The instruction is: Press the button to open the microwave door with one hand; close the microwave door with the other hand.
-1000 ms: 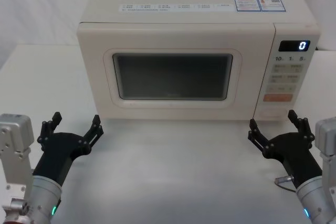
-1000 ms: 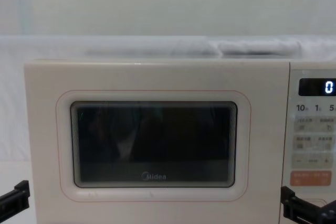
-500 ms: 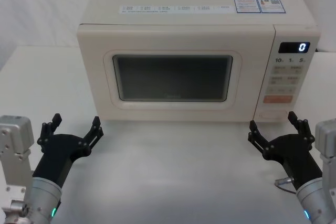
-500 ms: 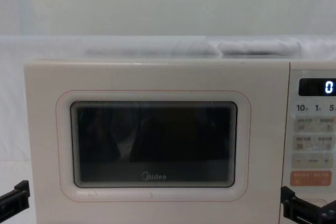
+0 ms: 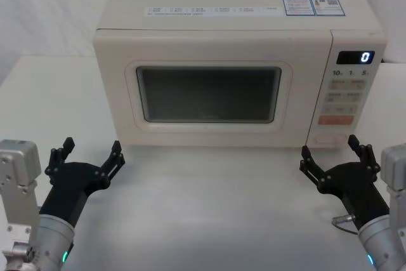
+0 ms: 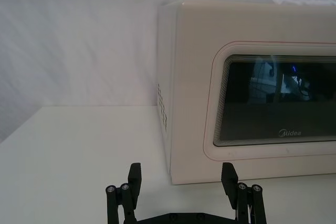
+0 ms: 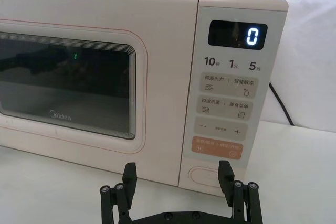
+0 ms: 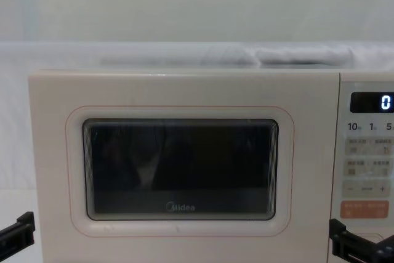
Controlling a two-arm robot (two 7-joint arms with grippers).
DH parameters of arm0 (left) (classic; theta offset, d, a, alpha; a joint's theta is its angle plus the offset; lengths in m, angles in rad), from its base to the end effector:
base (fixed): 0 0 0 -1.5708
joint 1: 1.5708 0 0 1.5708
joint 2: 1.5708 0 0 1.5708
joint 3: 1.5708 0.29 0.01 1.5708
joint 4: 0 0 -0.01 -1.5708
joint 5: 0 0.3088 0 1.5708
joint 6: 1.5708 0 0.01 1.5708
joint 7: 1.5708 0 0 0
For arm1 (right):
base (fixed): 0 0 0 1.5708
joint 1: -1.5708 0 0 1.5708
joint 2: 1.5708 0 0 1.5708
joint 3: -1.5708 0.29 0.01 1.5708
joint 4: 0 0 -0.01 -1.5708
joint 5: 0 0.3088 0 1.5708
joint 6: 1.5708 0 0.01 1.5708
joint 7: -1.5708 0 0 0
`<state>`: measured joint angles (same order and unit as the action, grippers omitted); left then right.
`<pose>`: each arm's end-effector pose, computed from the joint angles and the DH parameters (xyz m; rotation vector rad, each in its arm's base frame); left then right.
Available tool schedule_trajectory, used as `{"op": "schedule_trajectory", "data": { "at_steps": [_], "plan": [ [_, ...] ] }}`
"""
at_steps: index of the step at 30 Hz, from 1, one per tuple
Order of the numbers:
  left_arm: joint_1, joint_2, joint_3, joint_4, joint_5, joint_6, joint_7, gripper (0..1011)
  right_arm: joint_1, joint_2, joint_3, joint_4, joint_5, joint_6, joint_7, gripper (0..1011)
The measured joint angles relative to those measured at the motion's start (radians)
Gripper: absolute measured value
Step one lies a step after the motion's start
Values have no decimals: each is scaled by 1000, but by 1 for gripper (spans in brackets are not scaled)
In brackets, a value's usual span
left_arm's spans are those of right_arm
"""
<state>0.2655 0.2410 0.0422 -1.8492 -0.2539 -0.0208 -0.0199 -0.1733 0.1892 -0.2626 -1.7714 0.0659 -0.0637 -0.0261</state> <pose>0.2529 0.0375 -0.2853 -0.0380 0.0141 1.4459 0.2658 0.0383 -0.2976 -0.0031 -0.0888 -1.3018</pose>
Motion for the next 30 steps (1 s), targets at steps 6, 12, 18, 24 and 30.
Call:
{"op": "schedule_trajectory", "data": {
  "at_steps": [6,12,18,24,30],
  "plan": [
    [0,0,0,0,0,0,0,1001,0,0,0,0,0,0,0,1002],
    [0,0,0,0,0,0,0,1001,0,0,0,0,0,0,0,1002],
    [0,0,0,0,0,0,0,1001,0,0,0,0,0,0,0,1002],
    [0,0,0,0,0,0,0,1001,0,0,0,0,0,0,0,970],
    [0,0,0,0,0,0,0,1001,0,0,0,0,0,0,0,862]
  ]
}}
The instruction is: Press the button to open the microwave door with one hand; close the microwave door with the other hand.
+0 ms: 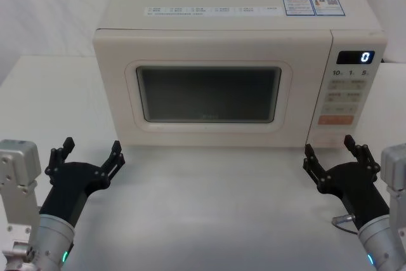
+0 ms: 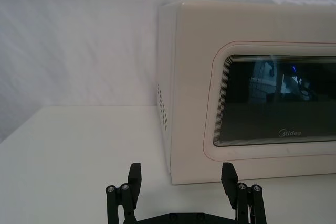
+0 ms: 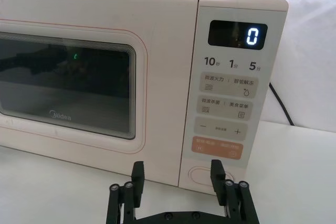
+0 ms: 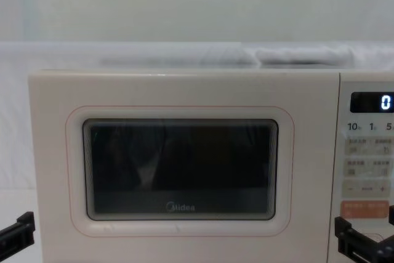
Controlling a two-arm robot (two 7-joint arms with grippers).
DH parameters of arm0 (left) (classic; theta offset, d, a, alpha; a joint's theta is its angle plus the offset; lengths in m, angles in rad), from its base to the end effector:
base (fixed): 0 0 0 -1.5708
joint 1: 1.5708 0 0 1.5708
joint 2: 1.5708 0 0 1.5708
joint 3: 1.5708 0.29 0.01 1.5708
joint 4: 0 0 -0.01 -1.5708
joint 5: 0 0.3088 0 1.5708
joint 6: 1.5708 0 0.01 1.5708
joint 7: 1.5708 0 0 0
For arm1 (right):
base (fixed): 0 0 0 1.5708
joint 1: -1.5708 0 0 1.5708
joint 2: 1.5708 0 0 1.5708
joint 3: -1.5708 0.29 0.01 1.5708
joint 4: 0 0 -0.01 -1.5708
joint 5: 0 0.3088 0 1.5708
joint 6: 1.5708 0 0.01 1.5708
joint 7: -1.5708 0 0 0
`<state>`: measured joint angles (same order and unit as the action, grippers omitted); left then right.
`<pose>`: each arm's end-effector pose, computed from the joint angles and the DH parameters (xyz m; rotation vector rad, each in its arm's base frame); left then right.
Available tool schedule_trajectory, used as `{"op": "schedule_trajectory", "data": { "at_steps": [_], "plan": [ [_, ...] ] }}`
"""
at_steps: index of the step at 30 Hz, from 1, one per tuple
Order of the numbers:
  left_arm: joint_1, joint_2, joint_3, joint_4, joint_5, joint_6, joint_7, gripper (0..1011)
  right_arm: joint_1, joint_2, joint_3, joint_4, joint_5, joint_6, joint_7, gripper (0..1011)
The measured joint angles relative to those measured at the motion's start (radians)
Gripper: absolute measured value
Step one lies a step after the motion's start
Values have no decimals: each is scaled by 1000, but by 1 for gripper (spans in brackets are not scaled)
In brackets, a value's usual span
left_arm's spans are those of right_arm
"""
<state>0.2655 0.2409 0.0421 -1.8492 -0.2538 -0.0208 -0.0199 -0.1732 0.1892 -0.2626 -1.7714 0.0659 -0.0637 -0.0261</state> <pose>0.2529 0.0375 -0.2853 -0.0380 0.0141 1.4461 0.2658 0.0383 -0.2975 -0.0030 -0.0889 -1.3018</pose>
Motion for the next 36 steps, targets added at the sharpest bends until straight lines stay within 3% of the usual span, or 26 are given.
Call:
{"op": "schedule_trajectory", "data": {
  "at_steps": [19,21,25,28,36],
  "plan": [
    [0,0,0,0,0,0,0,1001,0,0,0,0,0,0,0,234],
    [0,0,0,0,0,0,0,1001,0,0,0,0,0,0,0,218],
    [0,0,0,0,0,0,0,1001,0,0,0,0,0,0,0,45],
    [0,0,0,0,0,0,0,1001,0,0,0,0,0,0,0,0],
    [0,0,0,0,0,0,0,1001,0,0,0,0,0,0,0,0]
  ]
}}
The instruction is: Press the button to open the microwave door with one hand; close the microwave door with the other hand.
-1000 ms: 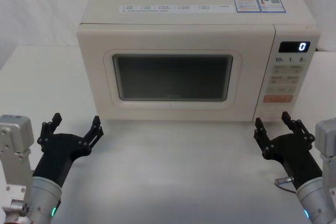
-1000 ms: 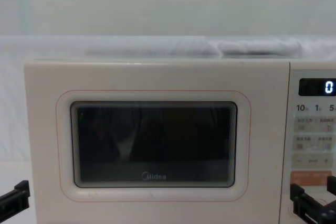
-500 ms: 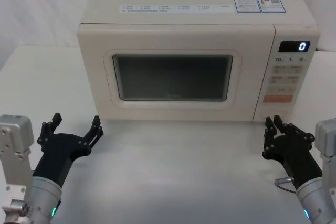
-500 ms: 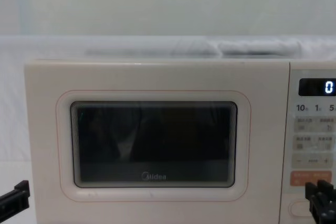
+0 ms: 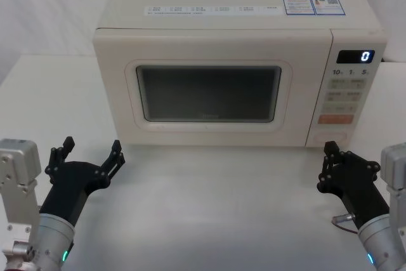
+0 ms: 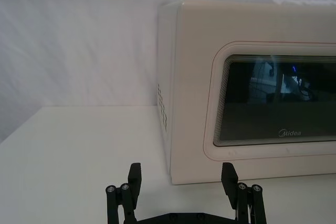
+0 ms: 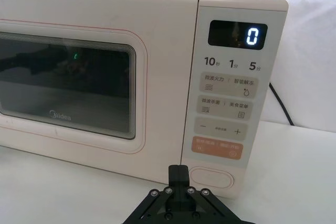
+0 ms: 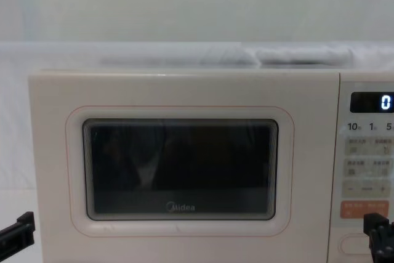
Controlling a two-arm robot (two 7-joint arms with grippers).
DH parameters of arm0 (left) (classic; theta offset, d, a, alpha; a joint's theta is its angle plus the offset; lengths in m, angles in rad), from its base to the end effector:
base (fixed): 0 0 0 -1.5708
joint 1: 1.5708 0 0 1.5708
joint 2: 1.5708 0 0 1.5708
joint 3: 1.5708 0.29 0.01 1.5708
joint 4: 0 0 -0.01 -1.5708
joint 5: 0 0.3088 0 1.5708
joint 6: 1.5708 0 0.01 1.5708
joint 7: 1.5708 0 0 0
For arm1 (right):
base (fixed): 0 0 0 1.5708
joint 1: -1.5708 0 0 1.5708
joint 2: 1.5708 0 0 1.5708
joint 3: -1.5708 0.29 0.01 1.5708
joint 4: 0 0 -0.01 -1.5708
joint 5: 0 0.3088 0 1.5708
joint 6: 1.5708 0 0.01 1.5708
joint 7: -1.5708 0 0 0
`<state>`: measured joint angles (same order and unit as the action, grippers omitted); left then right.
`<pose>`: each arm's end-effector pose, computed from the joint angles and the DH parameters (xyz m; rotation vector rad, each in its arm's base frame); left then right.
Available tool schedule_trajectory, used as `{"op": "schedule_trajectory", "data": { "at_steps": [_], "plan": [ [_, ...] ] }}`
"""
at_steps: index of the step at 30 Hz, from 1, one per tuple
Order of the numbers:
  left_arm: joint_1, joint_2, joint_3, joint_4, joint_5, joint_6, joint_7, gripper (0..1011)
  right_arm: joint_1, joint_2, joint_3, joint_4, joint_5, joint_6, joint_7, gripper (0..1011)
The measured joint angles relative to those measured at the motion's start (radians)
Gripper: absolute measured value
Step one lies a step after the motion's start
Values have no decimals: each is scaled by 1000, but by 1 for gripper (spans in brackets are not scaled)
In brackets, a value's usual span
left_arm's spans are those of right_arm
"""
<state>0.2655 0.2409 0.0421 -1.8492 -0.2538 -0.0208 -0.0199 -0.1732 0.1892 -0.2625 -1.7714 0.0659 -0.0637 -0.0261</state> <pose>0.2529 0.0375 -0.2853 -0.0380 0.0141 1.4461 0.2659 0.0383 -0.2975 -0.0030 -0.0889 -1.3019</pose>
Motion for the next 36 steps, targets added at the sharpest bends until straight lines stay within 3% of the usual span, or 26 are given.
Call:
{"op": "schedule_trajectory", "data": {
  "at_steps": [36],
  "plan": [
    [0,0,0,0,0,0,0,1001,0,0,0,0,0,0,0,0]
  ]
}}
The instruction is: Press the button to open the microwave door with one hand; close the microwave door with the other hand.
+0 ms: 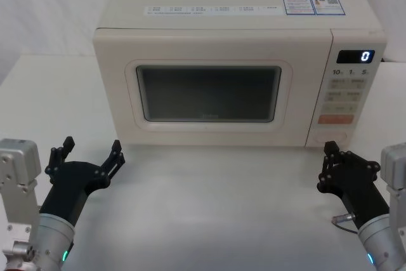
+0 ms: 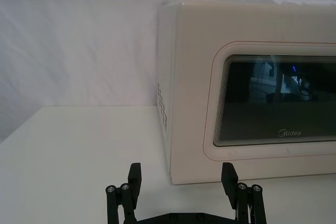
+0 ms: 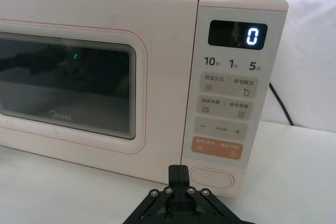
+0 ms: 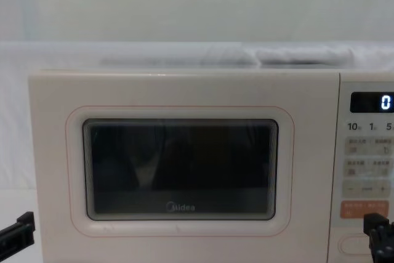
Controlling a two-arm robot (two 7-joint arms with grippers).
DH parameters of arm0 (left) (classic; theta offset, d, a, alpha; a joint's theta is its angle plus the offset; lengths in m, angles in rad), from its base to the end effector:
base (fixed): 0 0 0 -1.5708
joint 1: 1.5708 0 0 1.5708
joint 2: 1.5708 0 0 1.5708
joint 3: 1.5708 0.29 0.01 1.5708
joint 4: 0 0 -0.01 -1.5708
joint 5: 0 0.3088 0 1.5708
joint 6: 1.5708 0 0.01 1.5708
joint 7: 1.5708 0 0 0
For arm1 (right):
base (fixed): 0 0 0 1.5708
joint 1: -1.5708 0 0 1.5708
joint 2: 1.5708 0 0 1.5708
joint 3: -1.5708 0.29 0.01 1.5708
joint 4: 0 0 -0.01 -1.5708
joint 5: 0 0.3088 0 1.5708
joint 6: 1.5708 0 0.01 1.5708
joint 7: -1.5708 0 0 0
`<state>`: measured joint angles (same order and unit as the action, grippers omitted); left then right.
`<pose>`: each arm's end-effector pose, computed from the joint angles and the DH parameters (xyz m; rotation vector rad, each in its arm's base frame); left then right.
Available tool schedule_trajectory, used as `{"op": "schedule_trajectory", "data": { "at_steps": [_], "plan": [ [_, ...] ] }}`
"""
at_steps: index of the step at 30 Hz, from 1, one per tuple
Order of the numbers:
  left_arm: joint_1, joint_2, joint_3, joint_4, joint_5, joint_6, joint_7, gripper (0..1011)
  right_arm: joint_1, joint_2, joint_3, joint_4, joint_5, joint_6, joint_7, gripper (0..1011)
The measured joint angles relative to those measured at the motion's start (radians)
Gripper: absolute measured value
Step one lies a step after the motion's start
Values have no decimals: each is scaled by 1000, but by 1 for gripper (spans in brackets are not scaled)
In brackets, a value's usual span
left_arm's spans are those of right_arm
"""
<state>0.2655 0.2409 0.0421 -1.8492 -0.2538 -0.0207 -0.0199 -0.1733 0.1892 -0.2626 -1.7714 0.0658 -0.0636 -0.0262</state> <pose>0.2529 0.0375 -0.2853 -0.0380 0.0141 1.4461 0.2658 0.0383 -0.2976 -0.0032 -0.0888 -1.3019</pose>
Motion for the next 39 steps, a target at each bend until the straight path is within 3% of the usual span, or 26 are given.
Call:
{"op": "schedule_trajectory", "data": {
  "at_steps": [13,25,39],
  "plan": [
    [0,0,0,0,0,0,0,1001,0,-2,3,-1,-1,3,2,0],
    [0,0,0,0,0,0,0,1001,23,-17,55,-13,22,120,64,0],
    [0,0,0,0,0,0,0,1001,115,-27,99,101,35,189,144,0]
  ]
}}
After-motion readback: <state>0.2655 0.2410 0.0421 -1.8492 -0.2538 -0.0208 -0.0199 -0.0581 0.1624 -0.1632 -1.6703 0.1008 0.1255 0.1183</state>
